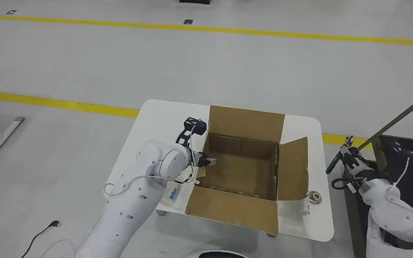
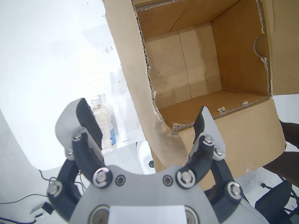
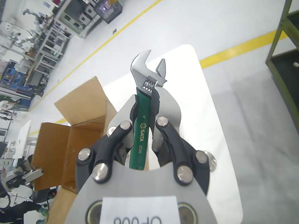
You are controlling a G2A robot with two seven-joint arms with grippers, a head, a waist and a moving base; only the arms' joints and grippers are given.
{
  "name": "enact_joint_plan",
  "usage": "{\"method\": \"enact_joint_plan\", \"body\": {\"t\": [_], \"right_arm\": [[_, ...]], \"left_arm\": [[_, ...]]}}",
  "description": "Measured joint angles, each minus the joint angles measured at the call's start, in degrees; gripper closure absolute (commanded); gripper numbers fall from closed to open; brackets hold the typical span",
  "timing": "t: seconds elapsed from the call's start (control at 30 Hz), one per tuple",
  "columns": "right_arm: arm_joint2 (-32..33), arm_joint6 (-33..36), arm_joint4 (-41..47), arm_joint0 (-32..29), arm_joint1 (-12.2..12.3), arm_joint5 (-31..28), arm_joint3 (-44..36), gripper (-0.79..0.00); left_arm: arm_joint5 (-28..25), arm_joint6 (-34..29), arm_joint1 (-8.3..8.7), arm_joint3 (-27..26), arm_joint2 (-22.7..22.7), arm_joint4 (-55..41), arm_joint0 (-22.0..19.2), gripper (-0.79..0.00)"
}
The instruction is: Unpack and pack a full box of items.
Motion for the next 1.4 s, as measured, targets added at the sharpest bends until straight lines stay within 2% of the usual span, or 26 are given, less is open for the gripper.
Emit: {"method": "enact_joint_plan", "body": {"t": [0.57, 1.13, 1.17, 1.27, 1.3, 1.4], "right_arm": [[-17.4, 0.8, -17.9, 4.5, 0.4, -1.5, 17.0, 0.0], [-23.1, 1.6, -24.3, 7.5, 0.7, -2.5, 26.6, -0.003], [-23.2, 1.6, -24.4, 7.8, 0.7, -2.5, 27.1, -0.062], [-23.4, 1.7, -24.5, 8.3, 0.8, -2.8, 27.9, -0.105], [-23.4, 1.7, -24.5, 8.5, 0.8, -2.9, 28.0, -0.163], [-23.5, 1.6, -24.5, 8.8, 0.9, -3.1, 28.6, -0.154]], "left_arm": [[0.4, -0.4, 0.2, -0.2, -0.8, 0.6, 0.1, -0.785], [0.6, -0.3, 0.28, -0.7, -0.9, 0.7, 0.4, -0.785], [0.7, -0.3, 0.28, -0.7, -0.9, 0.7, 0.4, -0.785], [0.7, -0.3, 0.28, -0.8, -0.9, 0.7, 0.4, -0.785], [0.7, -0.3, 0.29, -0.8, -0.9, 0.8, 0.4, -0.785], [0.8, -0.3, 0.3, -0.8, -0.9, 0.8, 0.5, -0.785]]}}
